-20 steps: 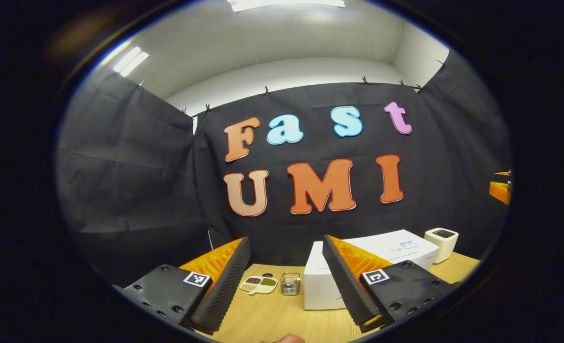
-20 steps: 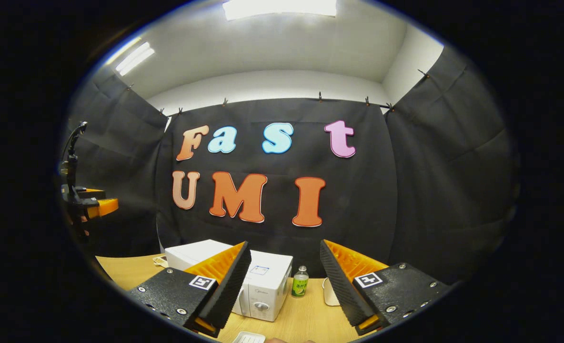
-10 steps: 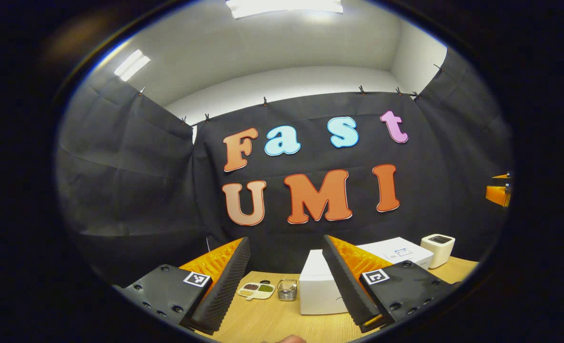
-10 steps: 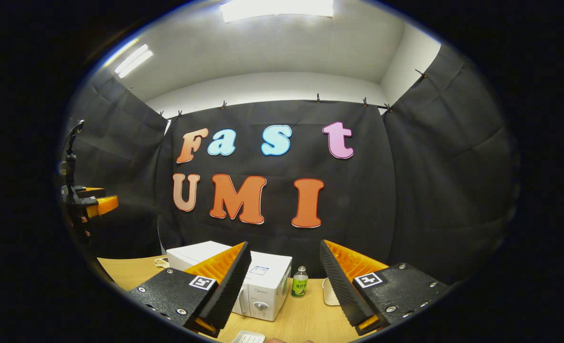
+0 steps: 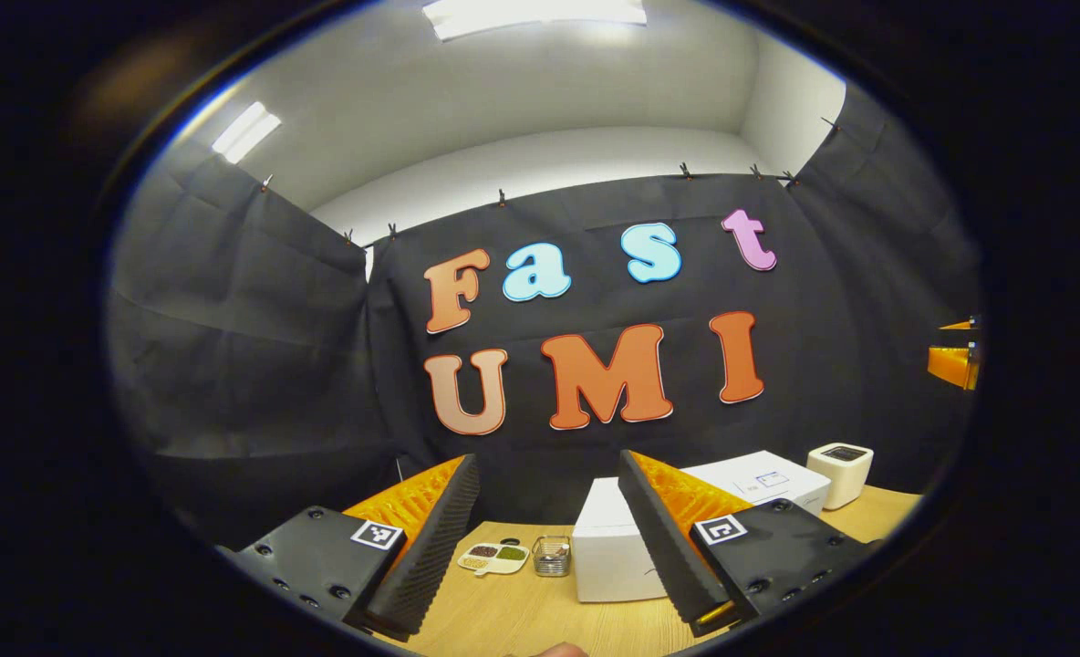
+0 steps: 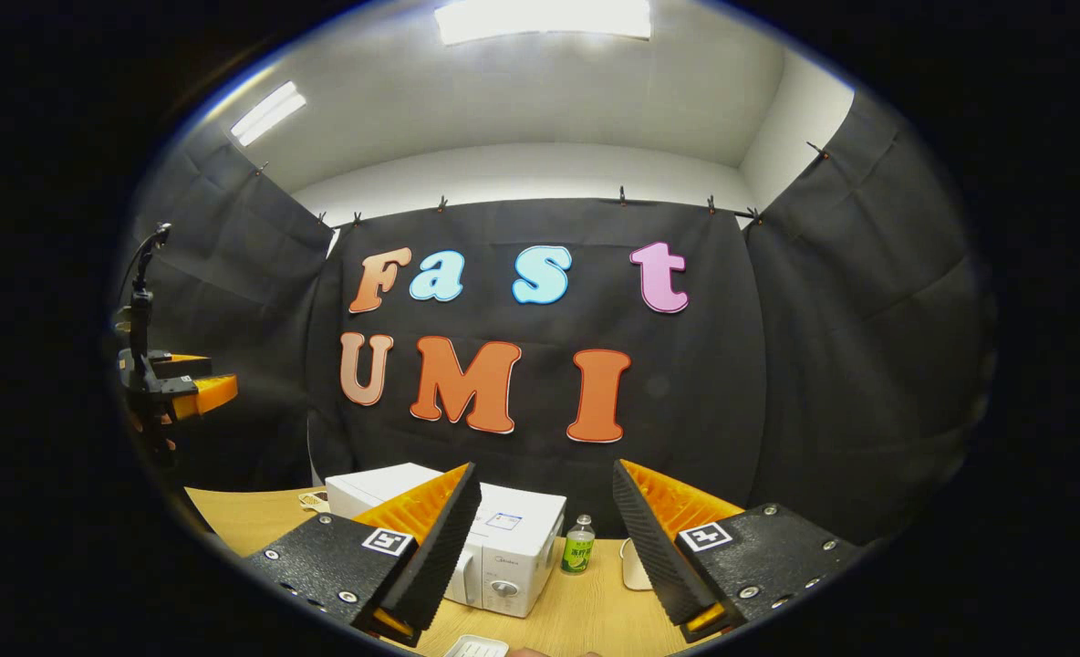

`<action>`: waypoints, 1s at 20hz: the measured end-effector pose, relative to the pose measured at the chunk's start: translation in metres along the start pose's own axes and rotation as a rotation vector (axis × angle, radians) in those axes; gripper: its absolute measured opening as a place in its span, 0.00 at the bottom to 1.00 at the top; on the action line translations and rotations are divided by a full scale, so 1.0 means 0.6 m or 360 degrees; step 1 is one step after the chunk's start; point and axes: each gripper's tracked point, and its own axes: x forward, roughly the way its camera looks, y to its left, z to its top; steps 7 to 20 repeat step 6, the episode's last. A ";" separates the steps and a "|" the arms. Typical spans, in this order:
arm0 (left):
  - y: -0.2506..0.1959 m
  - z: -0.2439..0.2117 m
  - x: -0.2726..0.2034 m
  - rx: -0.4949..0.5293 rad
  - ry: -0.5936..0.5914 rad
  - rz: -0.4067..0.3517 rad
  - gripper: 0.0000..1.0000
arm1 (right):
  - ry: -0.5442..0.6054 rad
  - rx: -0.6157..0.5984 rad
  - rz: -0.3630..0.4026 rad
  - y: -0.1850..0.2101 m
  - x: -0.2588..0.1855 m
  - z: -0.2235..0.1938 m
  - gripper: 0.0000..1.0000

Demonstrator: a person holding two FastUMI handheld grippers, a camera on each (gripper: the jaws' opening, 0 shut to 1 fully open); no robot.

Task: Open the microwave oven with the left hand, put the food in, and close the microwave oven.

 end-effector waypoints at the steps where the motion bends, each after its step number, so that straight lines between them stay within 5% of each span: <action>1: -0.001 0.000 0.001 -0.0002 -0.0001 -0.0001 1.00 | 0.0000 -0.0001 -0.0004 0.000 0.004 0.000 0.90; 20: -0.013 0.002 0.003 0.0000 -0.0009 -0.0024 0.94 | -0.0004 0.0004 0.0002 -0.001 0.007 0.001 0.90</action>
